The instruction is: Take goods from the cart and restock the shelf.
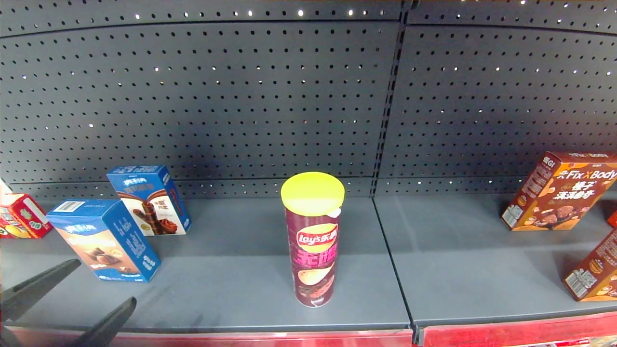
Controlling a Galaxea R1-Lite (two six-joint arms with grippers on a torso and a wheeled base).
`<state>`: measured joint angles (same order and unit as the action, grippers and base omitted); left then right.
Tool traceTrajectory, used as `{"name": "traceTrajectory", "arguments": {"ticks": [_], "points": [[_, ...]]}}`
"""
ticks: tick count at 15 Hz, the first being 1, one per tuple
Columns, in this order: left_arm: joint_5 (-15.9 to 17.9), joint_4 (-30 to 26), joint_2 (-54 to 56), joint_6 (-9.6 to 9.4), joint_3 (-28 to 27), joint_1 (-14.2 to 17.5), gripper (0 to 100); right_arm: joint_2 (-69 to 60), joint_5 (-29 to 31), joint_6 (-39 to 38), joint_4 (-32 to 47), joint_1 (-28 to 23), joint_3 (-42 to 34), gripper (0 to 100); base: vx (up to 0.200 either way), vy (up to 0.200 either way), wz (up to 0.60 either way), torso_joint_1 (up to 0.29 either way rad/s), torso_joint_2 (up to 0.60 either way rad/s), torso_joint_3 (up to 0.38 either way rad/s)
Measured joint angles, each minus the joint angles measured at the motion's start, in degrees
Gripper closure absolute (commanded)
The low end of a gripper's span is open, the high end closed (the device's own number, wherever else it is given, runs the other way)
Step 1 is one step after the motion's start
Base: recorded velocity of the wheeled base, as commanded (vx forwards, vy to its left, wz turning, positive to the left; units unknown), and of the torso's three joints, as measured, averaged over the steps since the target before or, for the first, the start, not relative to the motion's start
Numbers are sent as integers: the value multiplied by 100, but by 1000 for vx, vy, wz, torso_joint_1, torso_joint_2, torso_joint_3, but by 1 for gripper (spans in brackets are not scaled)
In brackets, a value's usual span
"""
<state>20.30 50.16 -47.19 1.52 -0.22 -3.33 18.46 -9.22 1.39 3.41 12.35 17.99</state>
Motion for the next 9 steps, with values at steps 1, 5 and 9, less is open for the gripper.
{"name": "traceTrajectory", "arguments": {"ticks": [1, 5, 9], "points": [[-24, -277, 262, 2, 9, 57, 0, 0, 20, 0, 2, 0, 13, 100, 0, 0, 0, 0, 0, 0], [-341, -2258, 2015, 13, -20, 132, 0, 12, 88, -2, 9, 0, 96, 100, 0, 0, 0, 0, 0, 0], [-1152, -4728, 3992, 4, -306, 271, 0, 17, 194, 0, 20, -32, 201, 100, 0, 0, 0, 0, 0, 0]]}}
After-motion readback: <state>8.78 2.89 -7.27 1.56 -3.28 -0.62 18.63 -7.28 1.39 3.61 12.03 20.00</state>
